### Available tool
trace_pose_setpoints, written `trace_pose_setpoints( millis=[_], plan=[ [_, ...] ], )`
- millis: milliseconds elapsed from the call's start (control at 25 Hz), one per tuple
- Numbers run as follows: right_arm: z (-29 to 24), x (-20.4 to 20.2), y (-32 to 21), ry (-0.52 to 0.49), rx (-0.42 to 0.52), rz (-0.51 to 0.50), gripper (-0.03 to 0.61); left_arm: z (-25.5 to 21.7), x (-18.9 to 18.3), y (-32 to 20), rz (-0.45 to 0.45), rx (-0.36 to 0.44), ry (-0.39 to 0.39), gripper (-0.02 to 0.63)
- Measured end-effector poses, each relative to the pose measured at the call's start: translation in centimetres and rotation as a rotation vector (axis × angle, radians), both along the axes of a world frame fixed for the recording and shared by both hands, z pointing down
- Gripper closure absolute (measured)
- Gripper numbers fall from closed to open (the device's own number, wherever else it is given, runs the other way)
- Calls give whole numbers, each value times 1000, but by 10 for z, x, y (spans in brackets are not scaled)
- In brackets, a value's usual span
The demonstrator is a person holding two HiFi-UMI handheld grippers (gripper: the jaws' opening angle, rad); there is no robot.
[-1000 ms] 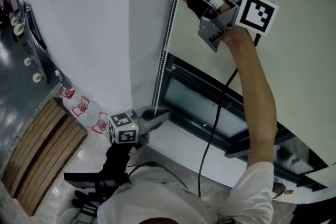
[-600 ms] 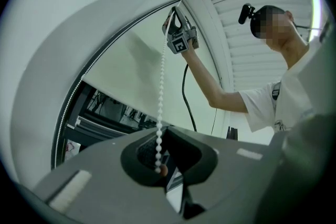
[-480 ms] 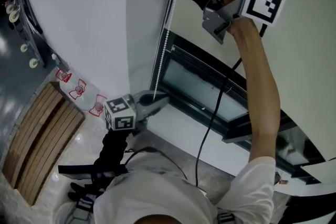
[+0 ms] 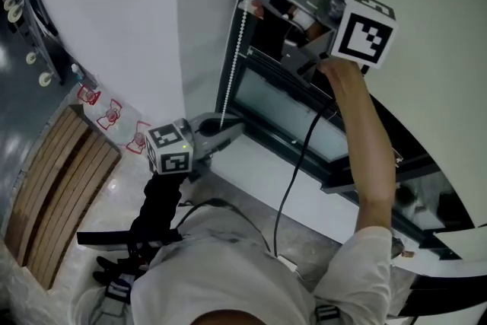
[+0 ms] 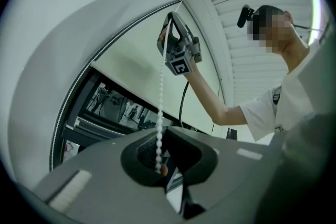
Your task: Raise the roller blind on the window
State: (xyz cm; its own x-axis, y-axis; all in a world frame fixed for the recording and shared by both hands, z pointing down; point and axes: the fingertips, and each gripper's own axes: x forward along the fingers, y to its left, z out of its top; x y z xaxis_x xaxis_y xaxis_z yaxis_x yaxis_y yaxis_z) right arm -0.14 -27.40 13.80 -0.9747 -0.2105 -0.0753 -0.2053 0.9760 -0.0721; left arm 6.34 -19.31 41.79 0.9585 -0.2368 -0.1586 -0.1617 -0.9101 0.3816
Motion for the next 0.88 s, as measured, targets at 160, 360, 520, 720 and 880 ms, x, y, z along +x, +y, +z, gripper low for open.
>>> trace_pose_setpoints(
  millis=[160, 360, 520, 720, 880],
  plan=[
    [37, 0, 5, 40, -9, 17, 563, -2, 1, 0, 0, 8, -4, 615],
    [98, -7, 20, 99, -68, -4, 563, -1, 0, 1, 1, 7, -7, 615],
    [137, -9, 33, 120, -134, -26, 563, -1, -1, 0, -3, 0, -8, 615],
    [171, -7, 40, 137, -184, -32, 563, 0, -3, -3, -9, -3, -10, 615],
    [192, -9, 48, 152, -213, -47, 563, -1, -3, -2, -7, 0, -10, 615]
  ],
)
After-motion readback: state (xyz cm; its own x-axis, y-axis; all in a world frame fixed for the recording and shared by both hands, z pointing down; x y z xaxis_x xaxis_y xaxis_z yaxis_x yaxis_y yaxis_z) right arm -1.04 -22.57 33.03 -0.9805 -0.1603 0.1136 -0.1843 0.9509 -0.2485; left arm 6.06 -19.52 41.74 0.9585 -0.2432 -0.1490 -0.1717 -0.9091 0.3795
